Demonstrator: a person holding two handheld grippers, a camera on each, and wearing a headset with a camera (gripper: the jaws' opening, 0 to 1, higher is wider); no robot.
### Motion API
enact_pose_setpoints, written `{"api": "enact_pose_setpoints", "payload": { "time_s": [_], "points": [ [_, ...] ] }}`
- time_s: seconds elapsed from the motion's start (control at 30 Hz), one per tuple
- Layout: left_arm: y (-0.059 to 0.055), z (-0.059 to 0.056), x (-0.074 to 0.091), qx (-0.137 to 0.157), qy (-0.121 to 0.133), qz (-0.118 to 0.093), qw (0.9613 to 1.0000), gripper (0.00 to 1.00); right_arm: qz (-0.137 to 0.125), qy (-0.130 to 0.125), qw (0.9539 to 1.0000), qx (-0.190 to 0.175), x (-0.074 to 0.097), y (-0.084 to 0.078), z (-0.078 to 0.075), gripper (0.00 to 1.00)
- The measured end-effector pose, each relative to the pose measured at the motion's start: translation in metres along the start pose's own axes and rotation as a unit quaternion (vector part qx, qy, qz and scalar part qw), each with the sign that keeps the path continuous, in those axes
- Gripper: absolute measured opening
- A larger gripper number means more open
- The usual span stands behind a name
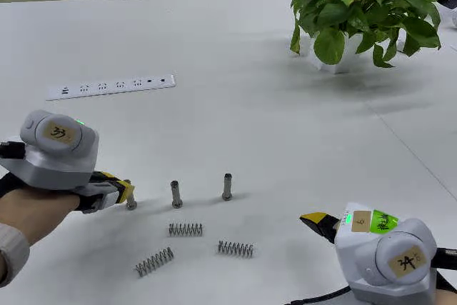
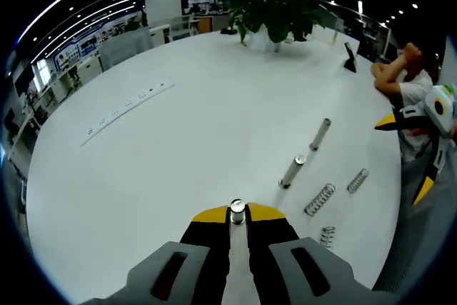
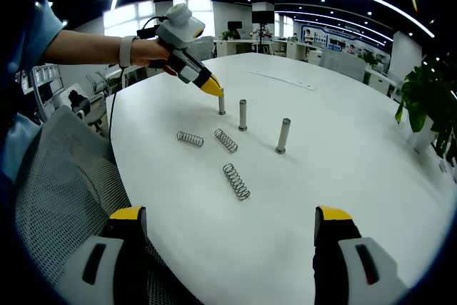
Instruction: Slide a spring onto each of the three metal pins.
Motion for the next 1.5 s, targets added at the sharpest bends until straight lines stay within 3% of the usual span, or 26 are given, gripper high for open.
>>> {"api": "enact_pose_setpoints", "payload": {
  "time_s": [0.23, 1.03, 1.5],
  "points": [
    [-0.006, -0.006, 0.008, -0.007, 0.001, 0.0, 1.0, 0.08, -0.002, 0.002, 1.0, 0.0, -0.001, 0.0, 0.0, 0.99],
    [-0.011, -0.01, 0.009, -0.015, 0.003, -0.018, 0.9997, 0.08, -0.011, -0.013, 0.9998, 0.006, 0.001, 0.005, -0.002, 0.99],
    [-0.012, -0.011, 0.01, -0.014, 0.001, -0.019, 0.9997, 0.11, -0.007, -0.007, 0.9999, 0.005, 0.0, 0.003, -0.002, 0.99]
  ]
}}
Point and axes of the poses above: the centre of the closed fingertips' face, and the gripper's own axes: x roughly backward along the fingers, z roughly to its left, y roughly out of its top, the point moved 7 cm from there along x, roughly backward along the fingers, and after that the axes turned 10 degrees about y, right-handed, at the moved point
